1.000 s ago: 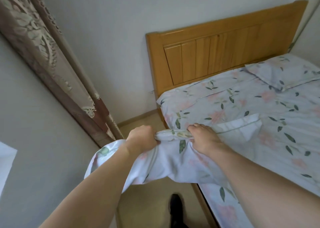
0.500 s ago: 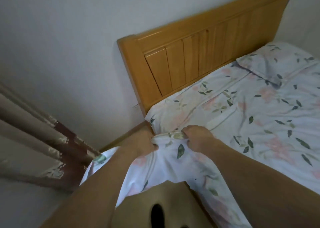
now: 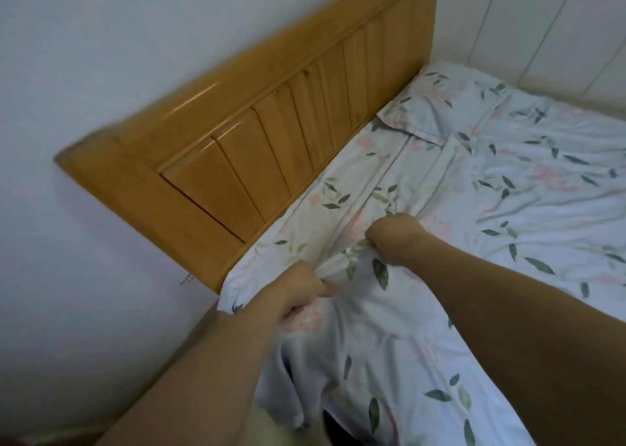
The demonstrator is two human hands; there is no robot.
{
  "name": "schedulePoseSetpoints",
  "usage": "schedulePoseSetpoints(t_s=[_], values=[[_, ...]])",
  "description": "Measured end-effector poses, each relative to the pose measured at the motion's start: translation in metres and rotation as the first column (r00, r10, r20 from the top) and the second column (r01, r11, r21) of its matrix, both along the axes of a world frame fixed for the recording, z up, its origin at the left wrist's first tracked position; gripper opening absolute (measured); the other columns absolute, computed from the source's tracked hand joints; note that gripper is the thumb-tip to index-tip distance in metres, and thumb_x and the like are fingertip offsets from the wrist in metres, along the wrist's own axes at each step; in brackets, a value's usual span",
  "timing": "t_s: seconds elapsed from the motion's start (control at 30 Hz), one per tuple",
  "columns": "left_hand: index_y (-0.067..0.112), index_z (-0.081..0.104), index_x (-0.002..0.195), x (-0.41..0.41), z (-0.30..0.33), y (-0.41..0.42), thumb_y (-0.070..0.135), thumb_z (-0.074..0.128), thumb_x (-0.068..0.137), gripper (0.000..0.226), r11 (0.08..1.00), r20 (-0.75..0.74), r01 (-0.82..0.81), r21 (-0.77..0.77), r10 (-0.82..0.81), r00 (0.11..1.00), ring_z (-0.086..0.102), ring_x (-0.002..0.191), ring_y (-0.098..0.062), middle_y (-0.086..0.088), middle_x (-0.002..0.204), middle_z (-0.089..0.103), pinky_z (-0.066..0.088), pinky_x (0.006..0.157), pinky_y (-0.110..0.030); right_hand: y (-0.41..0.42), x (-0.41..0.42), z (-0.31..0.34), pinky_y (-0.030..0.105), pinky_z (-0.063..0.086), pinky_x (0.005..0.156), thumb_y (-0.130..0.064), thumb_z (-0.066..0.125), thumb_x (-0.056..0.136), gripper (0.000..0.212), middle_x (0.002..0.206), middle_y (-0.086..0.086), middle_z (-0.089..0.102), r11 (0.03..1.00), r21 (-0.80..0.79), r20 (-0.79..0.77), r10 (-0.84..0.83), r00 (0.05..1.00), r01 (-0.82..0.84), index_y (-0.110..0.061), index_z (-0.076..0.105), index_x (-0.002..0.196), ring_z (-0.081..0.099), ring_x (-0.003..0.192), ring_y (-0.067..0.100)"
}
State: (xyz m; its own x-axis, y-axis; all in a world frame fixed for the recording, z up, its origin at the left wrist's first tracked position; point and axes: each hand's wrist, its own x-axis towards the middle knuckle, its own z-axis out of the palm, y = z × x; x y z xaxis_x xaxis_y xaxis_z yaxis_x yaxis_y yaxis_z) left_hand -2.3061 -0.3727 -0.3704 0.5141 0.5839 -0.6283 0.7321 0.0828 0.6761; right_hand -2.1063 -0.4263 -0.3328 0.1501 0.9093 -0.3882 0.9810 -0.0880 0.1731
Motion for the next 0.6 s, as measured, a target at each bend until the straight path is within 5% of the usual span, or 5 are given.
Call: schedulePoseSetpoints(t_s=[0.17,0.27,0.4,0.6], values=[[0.009,0.068,0.102,0.078,-0.022,0.05,0.027,0.084,0.071,0.04,0.963,0.101,-0.064,-0.261,0.094,0.99,0.072,0.065,-0.021,-0.006,0.077,0.075,0.059,0.059,-0.032,0.073,0.072,-0.007,0.033,0.04,0.078,-0.015,0.051,0.089,0.02,0.111,0.003,0.064,0.998,-0.068,0.115,-0.006,0.993,0.014,-0.017,0.063,0.105,0.061,0.105,0.024],[0.009,0.069,0.107,0.098,-0.062,0.098,0.025,0.085,0.071,0.043,0.945,0.049,-0.069,-0.319,0.089,0.995,0.071,0.088,-0.031,-0.012,0.095,0.075,0.059,0.079,-0.043,0.128,0.088,-0.049,0.034,0.044,0.086,-0.02,0.052,0.09,0.021,0.113,0.003,0.064,0.999,-0.051,0.125,0.016,0.992,-0.01,-0.018,0.064,0.107,0.06,0.107,0.024],[0.012,0.07,0.109,0.103,-0.165,0.184,0.029,0.085,0.069,0.046,0.936,-0.046,-0.038,-0.35,0.023,0.999,0.067,0.096,-0.029,-0.016,0.107,0.072,0.051,0.096,-0.046,0.21,0.097,-0.161,0.036,0.043,0.096,-0.023,0.054,0.092,0.025,0.116,0.004,0.065,0.997,0.028,0.101,0.075,0.992,-0.078,-0.015,0.064,0.112,0.06,0.109,0.025],[0.015,0.065,0.117,0.078,-0.329,0.287,0.032,0.09,0.06,0.064,0.941,-0.072,-0.147,-0.305,0.131,0.989,0.071,0.088,-0.021,0.001,0.099,0.075,0.058,0.077,-0.032,0.298,0.076,-0.337,0.038,0.035,0.101,-0.017,0.047,0.092,0.035,0.125,0.011,0.054,0.977,0.146,0.012,0.158,0.987,-0.158,-0.01,0.046,0.127,0.05,0.116,0.03]])
